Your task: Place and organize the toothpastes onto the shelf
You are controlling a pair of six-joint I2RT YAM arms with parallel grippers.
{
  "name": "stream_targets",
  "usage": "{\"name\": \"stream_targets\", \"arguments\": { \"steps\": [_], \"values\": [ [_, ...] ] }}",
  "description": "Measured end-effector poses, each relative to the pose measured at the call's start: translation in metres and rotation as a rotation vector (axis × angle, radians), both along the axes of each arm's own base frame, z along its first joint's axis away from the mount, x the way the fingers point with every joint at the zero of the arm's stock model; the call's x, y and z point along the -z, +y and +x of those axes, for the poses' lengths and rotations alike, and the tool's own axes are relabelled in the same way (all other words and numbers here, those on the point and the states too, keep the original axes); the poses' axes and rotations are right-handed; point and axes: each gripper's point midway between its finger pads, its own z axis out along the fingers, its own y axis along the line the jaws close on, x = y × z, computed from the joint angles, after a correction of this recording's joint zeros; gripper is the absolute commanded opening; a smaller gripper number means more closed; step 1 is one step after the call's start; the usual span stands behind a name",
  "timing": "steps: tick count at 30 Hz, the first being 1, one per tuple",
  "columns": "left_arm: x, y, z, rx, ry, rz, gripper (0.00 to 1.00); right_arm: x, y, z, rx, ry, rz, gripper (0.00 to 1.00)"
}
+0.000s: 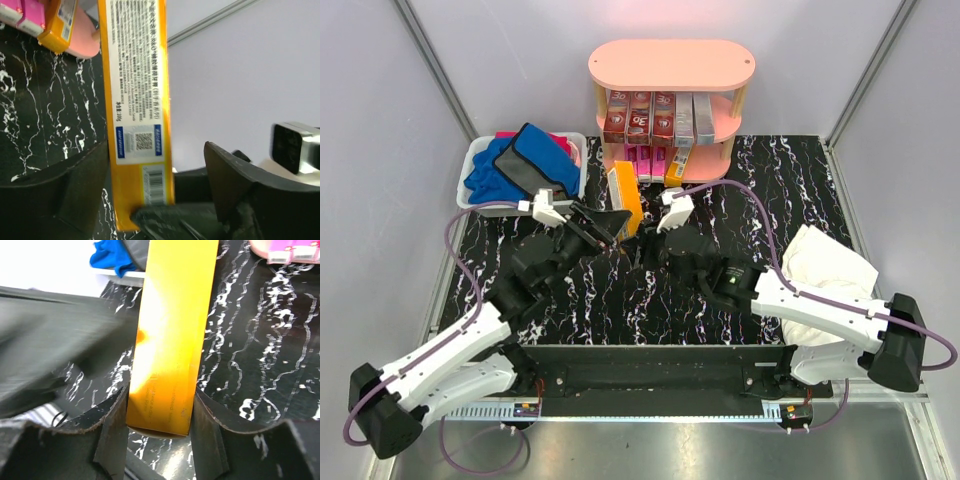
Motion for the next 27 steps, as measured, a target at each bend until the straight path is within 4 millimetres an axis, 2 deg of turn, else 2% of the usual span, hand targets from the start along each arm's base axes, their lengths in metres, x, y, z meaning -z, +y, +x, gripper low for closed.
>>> {"name": "stream_targets", "arguments": {
  "steps": [1, 7, 11, 17, 27],
  "values": [
    [-0.004, 0.003, -0.002, -0.006, -0.014, 0.003, 0.99, 0.001, -0.002, 0.001, 0.006, 0.000, -0.003, 0.35],
    [-0.014, 0.025, -0.005, -0.076, -0.045, 0.080, 0.99, 0.015, -0.019, 0.017, 0.035, 0.041, -0.019, 0.34],
    [-0.009, 0.039, -0.007, -0.112, -0.041, 0.171, 0.99, 0.029, -0.039, 0.034, 0.062, 0.094, -0.002, 0.34],
    [0.000, 0.055, -0.011, -0.143, -0.039, 0.260, 0.99, 0.057, -0.069, 0.048, 0.074, 0.195, 0.047, 0.33],
    [0.008, 0.060, -0.012, -0.147, -0.049, 0.330, 0.99, 0.085, -0.112, 0.076, 0.064, 0.363, 0.333, 0.28]
  ]
}}
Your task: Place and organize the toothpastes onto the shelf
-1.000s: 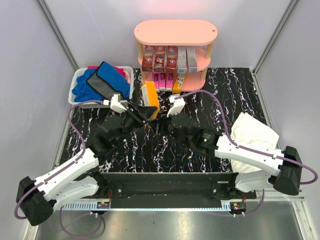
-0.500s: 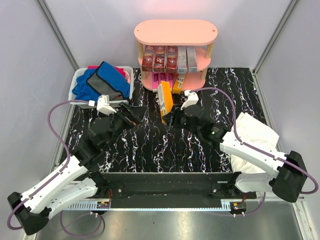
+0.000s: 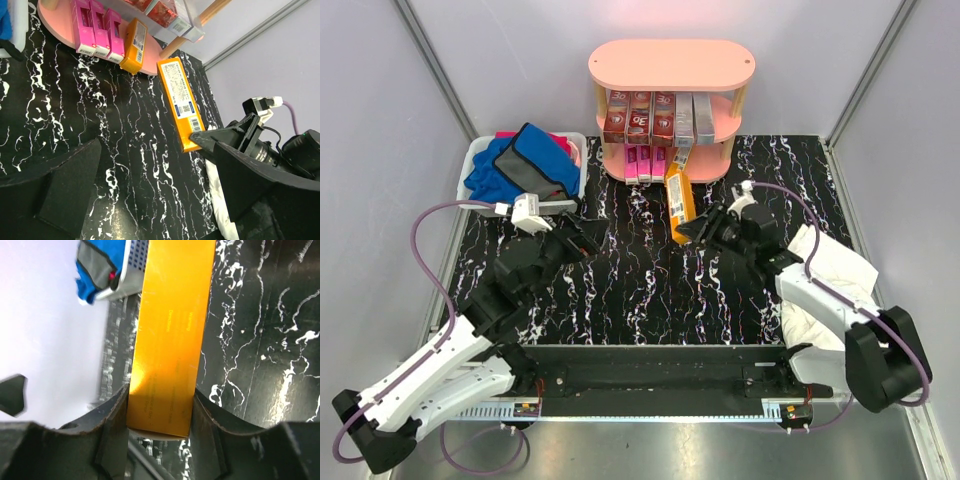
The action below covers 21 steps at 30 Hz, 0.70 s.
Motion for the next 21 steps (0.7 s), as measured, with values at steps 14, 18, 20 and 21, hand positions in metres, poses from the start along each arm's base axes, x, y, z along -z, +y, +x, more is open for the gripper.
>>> {"name": "stream_targets", "arguments": {
  "steps": [14, 18, 20, 21],
  "values": [
    [0.010, 0.002, 0.001, -0.004, 0.012, 0.060, 0.99, 0.021, -0.042, 0.019, 0.007, 0.090, 0.242, 0.27],
    [0.010, 0.004, 0.002, -0.011, 0.011, 0.065, 0.99, 0.023, -0.046, 0.024, 0.001, 0.087, 0.251, 0.26],
    [0.011, 0.004, 0.002, -0.012, 0.012, 0.069, 0.99, 0.032, -0.048, 0.032, 0.009, 0.115, 0.253, 0.26],
    [0.012, 0.004, 0.002, -0.013, 0.015, 0.072, 0.99, 0.036, -0.050, 0.036, 0.013, 0.127, 0.254, 0.26]
  ]
}}
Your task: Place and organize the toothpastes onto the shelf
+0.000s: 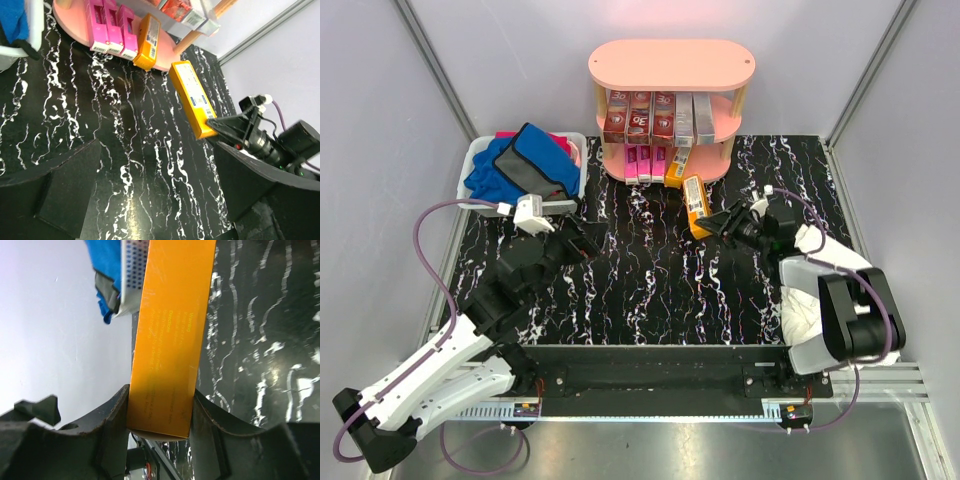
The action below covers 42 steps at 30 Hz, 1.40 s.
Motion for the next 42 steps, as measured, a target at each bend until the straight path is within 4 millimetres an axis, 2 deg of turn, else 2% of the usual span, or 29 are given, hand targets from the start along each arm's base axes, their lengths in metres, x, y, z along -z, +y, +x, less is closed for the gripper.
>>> {"name": "stream_targets", "arguments": {
  "steps": [5, 13, 16, 24, 32, 36, 42],
  "values": [
    [0.012, 0.004, -0.003, -0.004, 0.037, 0.037, 0.99, 0.020, -0.011, 0.025, 0.028, 0.060, 0.007, 0.25],
    [0.014, 0.017, -0.008, -0.036, 0.036, 0.065, 0.99, 0.019, -0.029, 0.070, 0.075, 0.044, 0.027, 0.25],
    [0.011, 0.021, -0.008, -0.047, 0.026, 0.067, 0.99, 0.024, -0.030, 0.092, 0.079, 0.047, 0.038, 0.24],
    [0.019, 0.027, -0.011, -0.055, 0.042, 0.110, 0.99, 0.056, -0.029, 0.147, 0.093, 0.096, 0.074, 0.23],
    [0.014, 0.036, -0.015, -0.074, 0.022, 0.110, 0.99, 0.063, -0.027, 0.194, 0.101, 0.070, 0.104, 0.22],
    [0.017, 0.038, -0.015, -0.081, 0.022, 0.116, 0.99, 0.072, -0.026, 0.212, 0.102, 0.068, 0.117, 0.23],
    [0.026, 0.039, -0.015, -0.083, 0.035, 0.134, 0.99, 0.083, -0.022, 0.228, 0.077, 0.064, 0.128, 0.24]
  ]
}}
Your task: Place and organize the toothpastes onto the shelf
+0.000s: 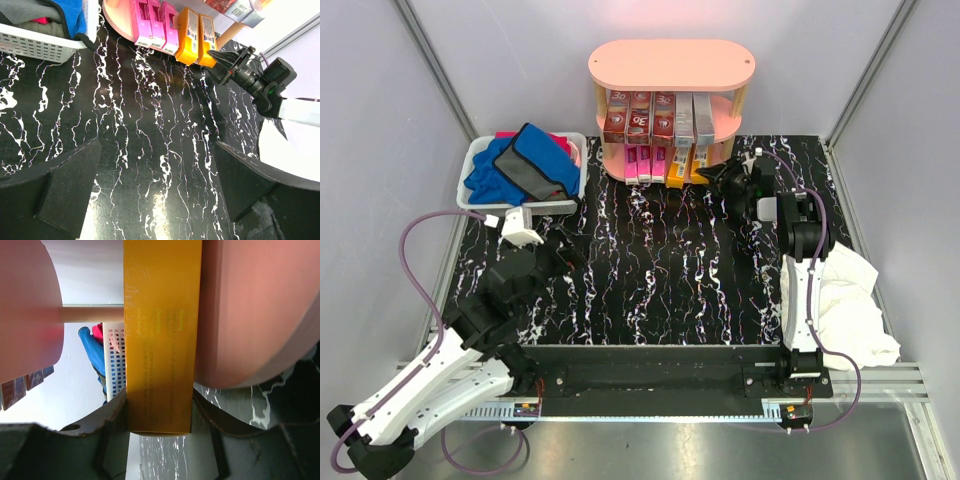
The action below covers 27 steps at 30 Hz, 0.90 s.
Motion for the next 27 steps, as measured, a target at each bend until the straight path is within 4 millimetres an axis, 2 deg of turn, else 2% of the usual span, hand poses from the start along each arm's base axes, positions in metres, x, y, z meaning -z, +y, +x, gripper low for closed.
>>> {"name": "stream_targets", "arguments": {
  "steps": [4, 19, 27],
  "values": [
    [0.003, -0.001, 0.002, -0.002, 0.009, 0.009, 0.99, 0.003, 0.004, 0.002, -0.027, -0.002, 0.007, 0.24],
    [0.015, -0.003, 0.003, -0.001, 0.035, 0.031, 0.99, 0.005, 0.019, -0.011, -0.192, -0.002, 0.045, 0.23],
    [0.016, -0.003, 0.003, -0.001, 0.035, 0.031, 0.99, 0.008, 0.025, -0.013, -0.275, -0.007, 0.068, 0.24]
  ]
}}
